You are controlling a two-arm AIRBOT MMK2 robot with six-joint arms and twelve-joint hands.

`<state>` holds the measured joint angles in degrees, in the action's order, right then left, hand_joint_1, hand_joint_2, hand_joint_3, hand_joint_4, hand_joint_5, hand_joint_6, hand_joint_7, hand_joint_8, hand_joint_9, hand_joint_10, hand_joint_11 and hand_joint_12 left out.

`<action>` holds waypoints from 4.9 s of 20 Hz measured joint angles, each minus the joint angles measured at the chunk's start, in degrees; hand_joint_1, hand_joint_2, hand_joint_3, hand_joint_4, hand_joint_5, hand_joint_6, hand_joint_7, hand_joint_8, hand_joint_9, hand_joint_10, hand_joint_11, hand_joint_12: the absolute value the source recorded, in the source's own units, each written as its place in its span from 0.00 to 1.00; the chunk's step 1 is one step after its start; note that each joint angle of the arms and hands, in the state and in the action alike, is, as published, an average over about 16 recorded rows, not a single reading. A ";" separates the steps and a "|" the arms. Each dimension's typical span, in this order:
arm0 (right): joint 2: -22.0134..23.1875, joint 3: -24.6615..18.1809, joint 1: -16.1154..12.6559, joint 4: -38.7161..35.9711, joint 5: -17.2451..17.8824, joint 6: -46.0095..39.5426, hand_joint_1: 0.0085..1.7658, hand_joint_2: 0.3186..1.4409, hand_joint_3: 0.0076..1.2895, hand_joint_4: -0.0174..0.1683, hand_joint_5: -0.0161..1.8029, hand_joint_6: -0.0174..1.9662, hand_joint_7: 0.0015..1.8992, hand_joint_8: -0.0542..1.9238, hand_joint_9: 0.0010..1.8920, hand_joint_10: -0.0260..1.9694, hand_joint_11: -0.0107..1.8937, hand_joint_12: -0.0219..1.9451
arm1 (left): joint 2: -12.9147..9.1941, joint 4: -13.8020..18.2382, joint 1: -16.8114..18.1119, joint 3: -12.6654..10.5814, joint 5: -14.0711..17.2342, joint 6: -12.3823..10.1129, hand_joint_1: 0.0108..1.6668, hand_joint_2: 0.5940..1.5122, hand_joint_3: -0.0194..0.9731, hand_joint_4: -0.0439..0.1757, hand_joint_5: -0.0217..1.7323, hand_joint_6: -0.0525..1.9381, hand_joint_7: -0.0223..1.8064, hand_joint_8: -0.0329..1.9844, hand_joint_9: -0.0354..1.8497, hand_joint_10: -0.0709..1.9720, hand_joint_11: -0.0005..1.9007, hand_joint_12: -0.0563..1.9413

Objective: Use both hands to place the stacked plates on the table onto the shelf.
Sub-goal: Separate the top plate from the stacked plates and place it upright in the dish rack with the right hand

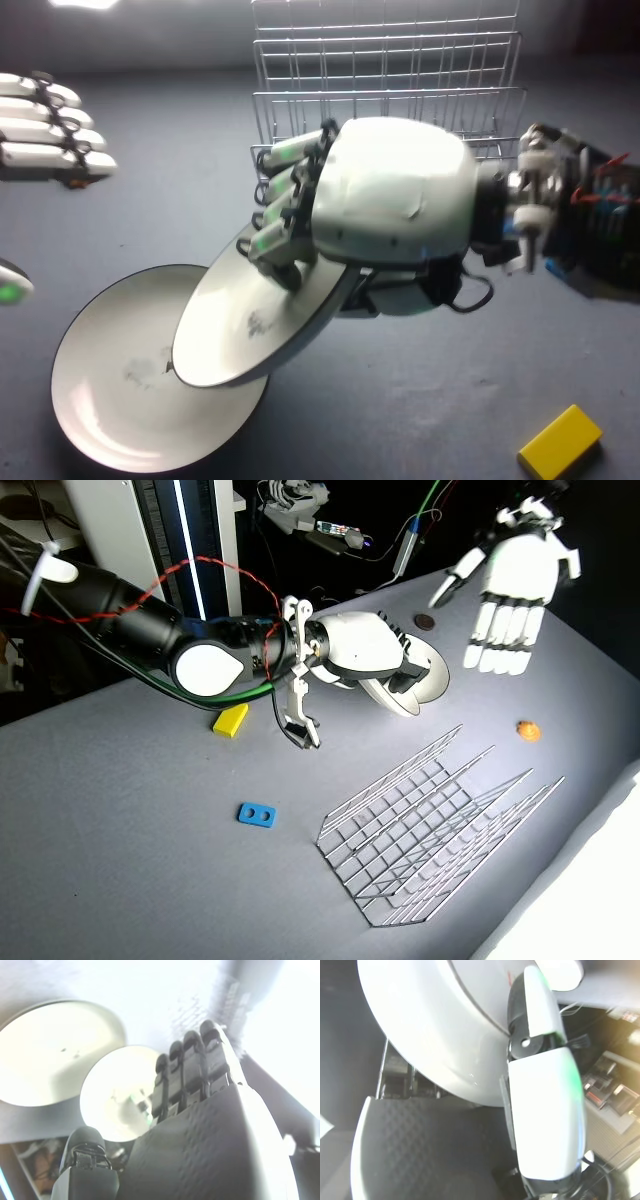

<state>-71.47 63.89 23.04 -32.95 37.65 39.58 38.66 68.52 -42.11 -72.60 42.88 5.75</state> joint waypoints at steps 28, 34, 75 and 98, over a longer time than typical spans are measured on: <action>7.34 11.45 -16.30 -2.41 -13.94 -43.03 0.64 0.65 0.01 0.10 0.45 0.57 0.46 0.59 0.38 0.55 0.22 0.91 | -2.40 6.08 1.86 -4.27 3.73 -0.02 0.01 0.56 0.03 0.20 0.14 0.03 0.13 0.01 0.12 0.04 0.04 0.13; 7.19 12.47 -17.13 -3.32 -13.14 -39.88 0.64 0.65 0.00 0.11 0.45 0.58 0.46 0.60 0.36 0.56 0.20 0.93 | -2.39 7.29 1.95 -4.75 4.37 -0.02 0.01 0.56 0.03 0.20 0.14 0.03 0.14 0.01 0.12 0.04 0.04 0.13; 1.19 22.58 -23.86 -38.33 -14.17 -77.59 0.64 0.65 0.00 0.14 0.45 0.62 0.45 0.62 0.36 0.57 0.19 0.92 | -1.77 8.34 1.59 -4.78 5.62 -0.03 0.01 0.56 0.03 0.20 0.13 0.03 0.13 0.01 0.12 0.04 0.04 0.12; -3.91 28.75 -21.33 -51.76 -16.54 -98.64 0.64 0.65 0.01 0.19 0.45 0.62 0.45 0.63 0.34 0.57 0.17 0.93 | -1.67 9.05 0.93 -5.25 7.06 -0.03 0.01 0.56 0.03 0.20 0.12 0.03 0.12 0.01 0.10 0.04 0.03 0.11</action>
<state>-75.38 92.64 1.71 -84.71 21.10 -59.06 36.99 77.57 -41.17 -77.84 49.93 5.72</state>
